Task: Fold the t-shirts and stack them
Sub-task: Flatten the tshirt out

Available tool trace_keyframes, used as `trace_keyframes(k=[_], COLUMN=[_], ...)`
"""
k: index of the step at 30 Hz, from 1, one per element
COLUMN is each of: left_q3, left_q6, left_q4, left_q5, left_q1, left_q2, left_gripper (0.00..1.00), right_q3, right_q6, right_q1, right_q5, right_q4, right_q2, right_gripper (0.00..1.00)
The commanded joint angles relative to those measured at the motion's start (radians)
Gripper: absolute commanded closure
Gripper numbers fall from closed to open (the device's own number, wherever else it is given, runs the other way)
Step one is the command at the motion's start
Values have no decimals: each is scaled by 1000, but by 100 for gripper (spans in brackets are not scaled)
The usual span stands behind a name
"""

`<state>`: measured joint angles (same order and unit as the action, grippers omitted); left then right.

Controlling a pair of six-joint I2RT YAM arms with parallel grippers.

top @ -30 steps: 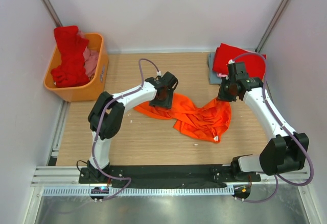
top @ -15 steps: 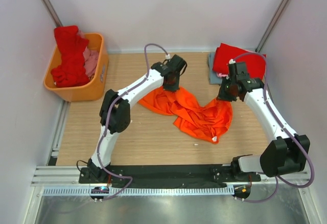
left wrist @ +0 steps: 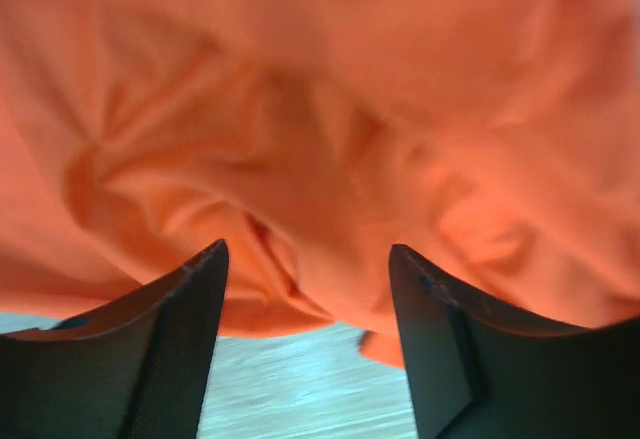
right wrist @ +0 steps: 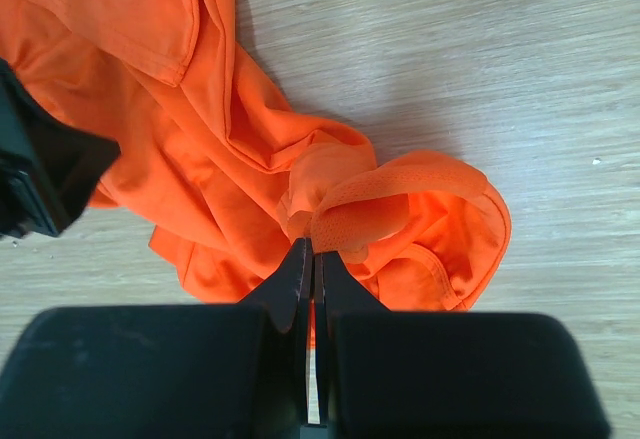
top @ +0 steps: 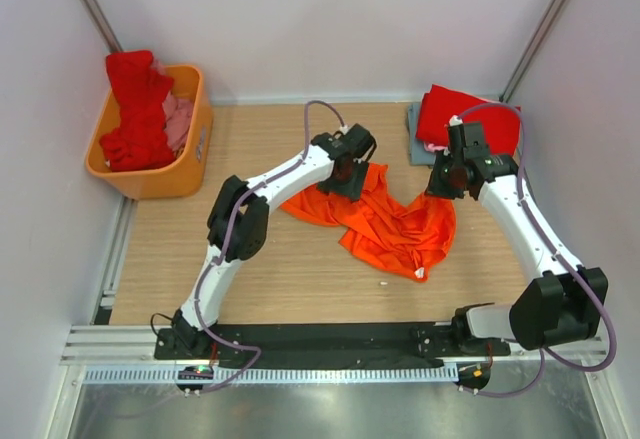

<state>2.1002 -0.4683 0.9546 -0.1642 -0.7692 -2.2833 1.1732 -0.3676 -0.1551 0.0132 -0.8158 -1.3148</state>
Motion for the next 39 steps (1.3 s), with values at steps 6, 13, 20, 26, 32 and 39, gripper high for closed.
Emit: trace_keyframes(k=[6,13,20,26,32,39], left_q3=[-186,-59,72,122,178,198], left_q6=[28,146,191,223,244,250], left_q4=[-180,-209,-203,-205,-189,-186], left_q5=[-17,-57,-20,-17,-20,-41], left_q1=[-28,-82,-97,-96,-91,-87], left_q2=[157,68,-30,-93,-149,-189], left_gripper=[39,38,36,38,46,48], right_q3=[-3,-18,-17,-15,-18,-18], right_q6=[10,12,12,12,12,12], right_q1=[3,5,3,3,3,3], right_q5=[-6,-2,4,2,2,5], right_q4=[32,35,41,40,41,44], right_q2=[26,37,29,34,37,34], right_gripper=[99,99,99,99,99,99])
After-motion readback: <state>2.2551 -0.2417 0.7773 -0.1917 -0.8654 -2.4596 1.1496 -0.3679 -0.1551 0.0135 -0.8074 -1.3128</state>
